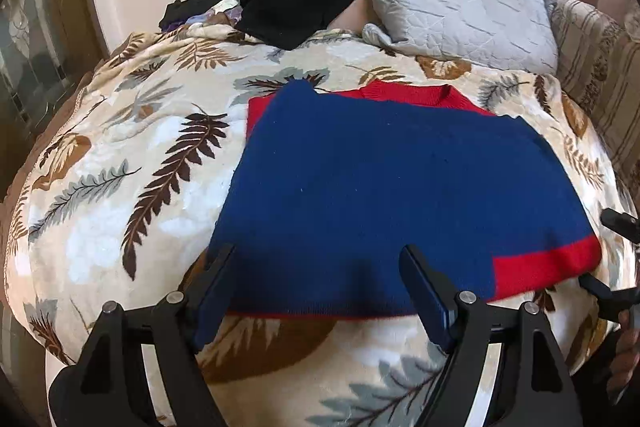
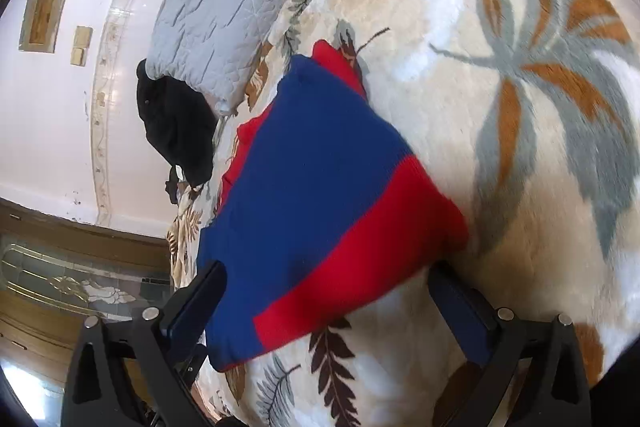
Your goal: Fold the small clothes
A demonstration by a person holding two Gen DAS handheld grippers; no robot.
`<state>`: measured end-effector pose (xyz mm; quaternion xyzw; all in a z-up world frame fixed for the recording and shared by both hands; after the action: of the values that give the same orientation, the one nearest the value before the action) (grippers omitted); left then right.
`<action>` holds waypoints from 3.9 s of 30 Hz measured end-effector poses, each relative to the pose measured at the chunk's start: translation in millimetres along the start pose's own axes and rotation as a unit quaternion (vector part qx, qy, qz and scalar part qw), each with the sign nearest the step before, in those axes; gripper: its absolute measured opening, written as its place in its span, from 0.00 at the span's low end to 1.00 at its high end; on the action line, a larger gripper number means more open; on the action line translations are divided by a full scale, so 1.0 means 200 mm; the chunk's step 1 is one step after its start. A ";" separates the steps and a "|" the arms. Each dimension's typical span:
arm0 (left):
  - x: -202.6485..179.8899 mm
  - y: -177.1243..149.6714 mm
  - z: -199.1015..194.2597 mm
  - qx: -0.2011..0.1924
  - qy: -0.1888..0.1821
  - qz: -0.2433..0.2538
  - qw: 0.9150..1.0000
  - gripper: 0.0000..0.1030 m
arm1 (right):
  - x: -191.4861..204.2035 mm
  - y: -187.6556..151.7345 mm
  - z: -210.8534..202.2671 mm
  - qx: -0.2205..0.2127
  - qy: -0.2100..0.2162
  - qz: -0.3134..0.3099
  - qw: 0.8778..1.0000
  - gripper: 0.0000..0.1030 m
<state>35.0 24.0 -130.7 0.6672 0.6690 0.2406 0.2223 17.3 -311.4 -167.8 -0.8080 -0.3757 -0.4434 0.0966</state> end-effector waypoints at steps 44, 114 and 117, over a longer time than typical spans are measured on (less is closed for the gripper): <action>-0.07 0.05 0.33 0.041 0.004 0.000 0.999 0.92 | 0.22 0.67 0.43 0.073 -0.166 -0.245 0.953 0.15; 0.31 -0.06 0.29 0.049 0.005 -0.054 0.997 0.75 | 0.35 0.71 0.52 0.048 -0.019 -0.052 0.997 0.75; 0.33 -0.05 0.28 0.059 0.000 -0.061 0.996 0.75 | 0.37 0.49 0.27 0.038 -0.020 -0.094 0.995 0.75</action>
<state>60.7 90.5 -179.2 0.6375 0.7212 0.1868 0.1966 143.8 -315.1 -123.3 -0.7737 -0.4681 -0.4199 0.0775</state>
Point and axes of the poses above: each gripper's, at about its wrist camera, not at the fingertips, and z roughly the way its jaws point, x to its left, y to its top, the point moved 7 cm from there along z, roughly the way its jaws point, and after that the axes turned 2 degrees about z, right-handed, at the moved point
